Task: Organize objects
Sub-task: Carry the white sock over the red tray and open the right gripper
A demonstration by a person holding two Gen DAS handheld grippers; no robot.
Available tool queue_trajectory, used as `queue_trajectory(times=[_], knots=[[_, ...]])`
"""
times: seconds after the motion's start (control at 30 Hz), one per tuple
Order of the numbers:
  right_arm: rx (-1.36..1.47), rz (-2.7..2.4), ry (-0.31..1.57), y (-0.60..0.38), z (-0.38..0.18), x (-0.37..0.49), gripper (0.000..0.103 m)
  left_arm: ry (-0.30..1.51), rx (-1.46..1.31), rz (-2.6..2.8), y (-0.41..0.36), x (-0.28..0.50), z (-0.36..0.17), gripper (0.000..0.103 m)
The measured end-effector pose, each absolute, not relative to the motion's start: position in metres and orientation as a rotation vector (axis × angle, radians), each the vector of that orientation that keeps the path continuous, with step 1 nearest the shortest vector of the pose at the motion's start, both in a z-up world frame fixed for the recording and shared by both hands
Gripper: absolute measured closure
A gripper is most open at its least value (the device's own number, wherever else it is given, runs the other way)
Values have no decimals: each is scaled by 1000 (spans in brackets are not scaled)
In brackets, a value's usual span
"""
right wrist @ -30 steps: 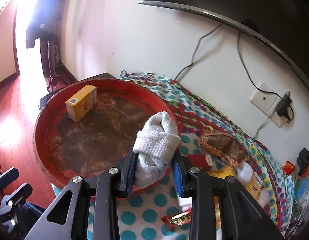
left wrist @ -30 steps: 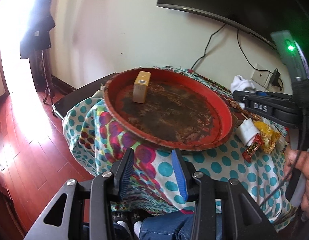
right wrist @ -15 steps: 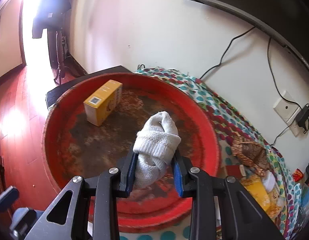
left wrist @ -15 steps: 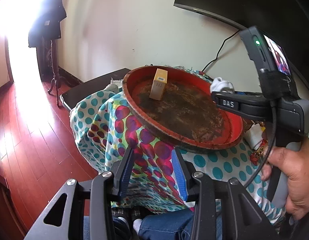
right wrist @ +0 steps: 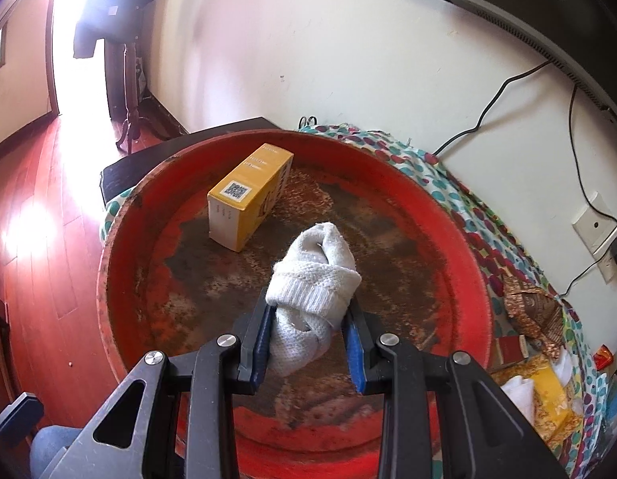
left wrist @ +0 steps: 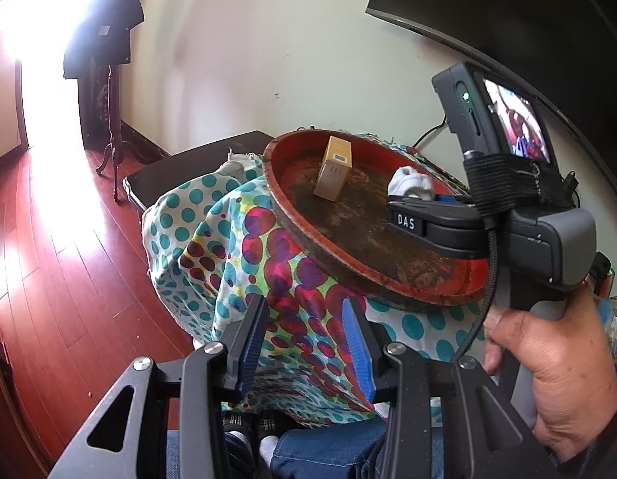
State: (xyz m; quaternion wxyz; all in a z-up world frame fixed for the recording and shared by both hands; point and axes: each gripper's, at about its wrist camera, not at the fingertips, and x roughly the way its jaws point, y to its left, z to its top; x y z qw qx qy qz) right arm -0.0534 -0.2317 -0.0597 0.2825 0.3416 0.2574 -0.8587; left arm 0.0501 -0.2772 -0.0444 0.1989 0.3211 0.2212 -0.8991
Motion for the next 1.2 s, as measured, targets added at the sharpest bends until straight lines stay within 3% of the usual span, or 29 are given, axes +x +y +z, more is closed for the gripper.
queue_trajectory(times=[0.37, 0.47, 0.53, 0.6, 1.2], knots=[[946, -2294, 680, -239, -70, -59, 71, 638, 907, -2500, -283, 49, -49, 63], [968, -2271, 644, -238, -71, -62, 60, 625, 911, -2504, -282, 48, -49, 63], [952, -2290, 652, -238, -70, -62, 33, 617, 913, -2503, -282, 47, -50, 63], [916, -2315, 644, -236, -66, -60, 28, 617, 916, -2502, -281, 47, -51, 63], [896, -2319, 612, -213, -49, -53, 28, 552, 913, -2516, -275, 46, -48, 63]])
